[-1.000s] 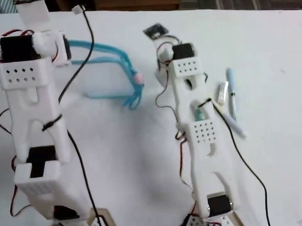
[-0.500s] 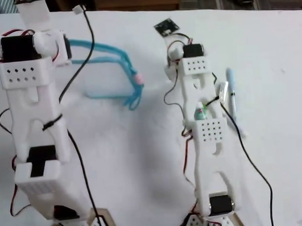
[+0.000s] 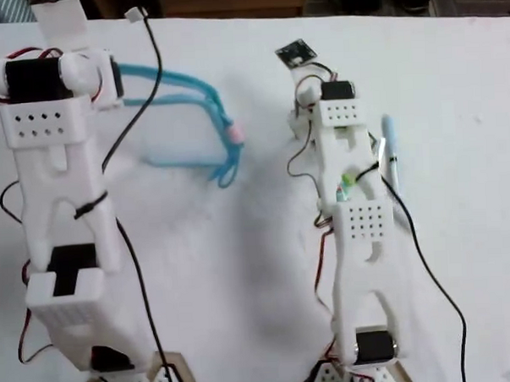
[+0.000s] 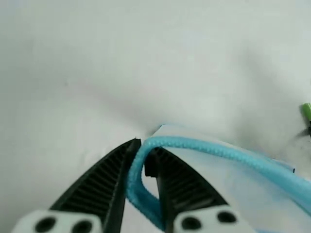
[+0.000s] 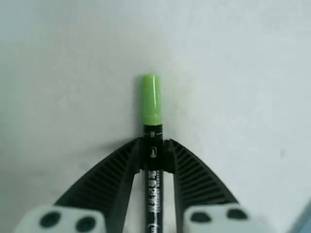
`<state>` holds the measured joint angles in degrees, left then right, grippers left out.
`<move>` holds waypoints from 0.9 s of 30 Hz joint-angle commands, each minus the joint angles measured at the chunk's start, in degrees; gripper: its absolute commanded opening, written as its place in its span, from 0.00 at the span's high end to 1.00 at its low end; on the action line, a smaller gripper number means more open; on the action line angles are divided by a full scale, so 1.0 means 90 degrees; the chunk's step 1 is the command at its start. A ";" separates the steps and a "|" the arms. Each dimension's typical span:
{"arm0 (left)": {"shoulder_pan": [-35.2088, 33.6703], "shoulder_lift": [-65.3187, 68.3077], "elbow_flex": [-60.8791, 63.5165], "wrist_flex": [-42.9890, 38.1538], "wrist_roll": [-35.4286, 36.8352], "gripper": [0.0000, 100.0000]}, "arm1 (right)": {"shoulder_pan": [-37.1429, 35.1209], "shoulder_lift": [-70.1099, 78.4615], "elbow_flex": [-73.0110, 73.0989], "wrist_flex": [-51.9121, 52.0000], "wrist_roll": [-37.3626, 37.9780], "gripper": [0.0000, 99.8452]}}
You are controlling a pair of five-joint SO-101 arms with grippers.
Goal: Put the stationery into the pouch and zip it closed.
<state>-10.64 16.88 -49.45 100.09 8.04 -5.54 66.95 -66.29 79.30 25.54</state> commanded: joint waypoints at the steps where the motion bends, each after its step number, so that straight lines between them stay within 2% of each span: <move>1: 0.0088 0.0039 0.0015 0.0010 0.0088 0.98 | -0.0054 -0.0093 -0.0010 0.0093 0.0039 0.98; 9: 0.0088 0.0029 0.0015 0.0020 0.0088 0.98 | -0.0073 -0.0405 -0.0615 0.0747 -0.0029 0.98; 18: 0.0088 0.0029 0.0015 0.0020 0.0088 0.98 | -0.0132 -0.0962 -0.1875 0.1089 -0.1221 0.98; 27: 0.0088 0.0029 0.0005 0.0020 0.0088 0.98 | -0.0308 -0.2593 -0.3057 0.1099 -0.3253 0.98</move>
<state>-10.46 16.88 -49.45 100.09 8.04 -6.42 52.35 -88.35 88.70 1.63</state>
